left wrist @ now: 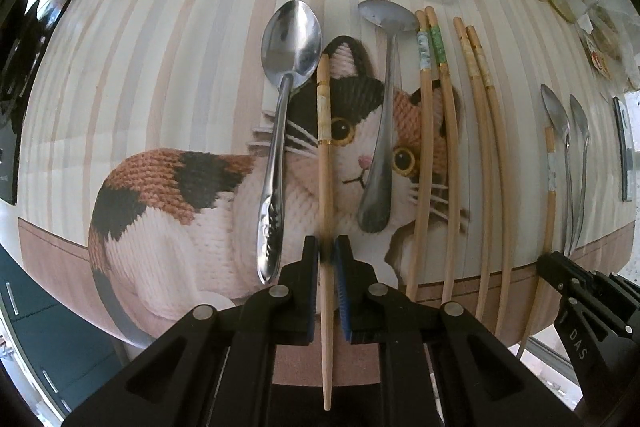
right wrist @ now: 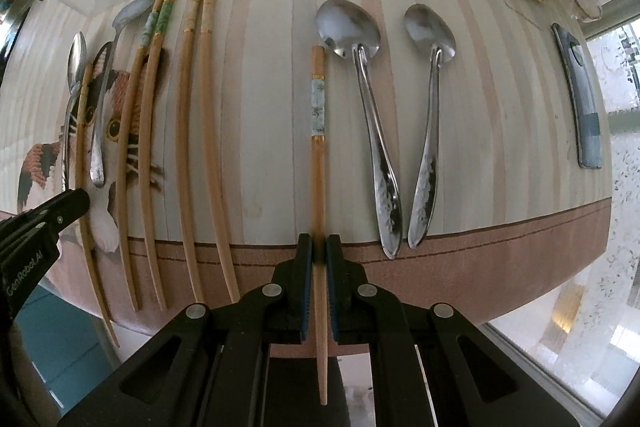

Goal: Organize utensils
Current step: 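Grasp a wooden chopstick with the left tool while the right tool grasps another chopstick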

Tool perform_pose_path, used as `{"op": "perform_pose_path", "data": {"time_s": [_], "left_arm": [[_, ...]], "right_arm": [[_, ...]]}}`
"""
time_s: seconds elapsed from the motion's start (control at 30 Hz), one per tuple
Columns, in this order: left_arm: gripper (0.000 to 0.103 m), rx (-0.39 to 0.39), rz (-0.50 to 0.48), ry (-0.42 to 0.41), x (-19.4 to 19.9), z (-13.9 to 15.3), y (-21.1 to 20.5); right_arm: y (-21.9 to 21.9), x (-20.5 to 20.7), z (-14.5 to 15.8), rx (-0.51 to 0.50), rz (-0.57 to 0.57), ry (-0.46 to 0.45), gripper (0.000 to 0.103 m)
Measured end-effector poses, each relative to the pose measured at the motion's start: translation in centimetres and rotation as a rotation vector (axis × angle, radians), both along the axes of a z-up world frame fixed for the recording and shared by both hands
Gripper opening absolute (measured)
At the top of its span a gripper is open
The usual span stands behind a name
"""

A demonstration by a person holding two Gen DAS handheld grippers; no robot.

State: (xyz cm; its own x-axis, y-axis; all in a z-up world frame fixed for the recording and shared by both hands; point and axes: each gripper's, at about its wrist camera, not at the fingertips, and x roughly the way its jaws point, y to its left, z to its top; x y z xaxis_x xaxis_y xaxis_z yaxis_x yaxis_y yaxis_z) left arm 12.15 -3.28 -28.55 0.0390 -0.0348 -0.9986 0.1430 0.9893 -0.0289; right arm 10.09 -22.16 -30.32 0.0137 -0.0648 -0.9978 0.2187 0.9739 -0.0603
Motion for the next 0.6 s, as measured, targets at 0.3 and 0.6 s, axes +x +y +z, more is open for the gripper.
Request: {"op": "perform_pose_path", "data": {"time_s": [0.3,0.6], "left_arm": [[0.004,0.028,0.002,-0.043,-0.3,3.0,-0.7],[0.004,0.021,0.018,-0.137,-3.9,8.6,-0.2]], "right_arm": [[1.1,-0.4,-0.2,-0.015,-0.008,-0.034,0.007],[1.3,-2.8,3.4,0.040,-0.011,-0.154,0.007]]}}
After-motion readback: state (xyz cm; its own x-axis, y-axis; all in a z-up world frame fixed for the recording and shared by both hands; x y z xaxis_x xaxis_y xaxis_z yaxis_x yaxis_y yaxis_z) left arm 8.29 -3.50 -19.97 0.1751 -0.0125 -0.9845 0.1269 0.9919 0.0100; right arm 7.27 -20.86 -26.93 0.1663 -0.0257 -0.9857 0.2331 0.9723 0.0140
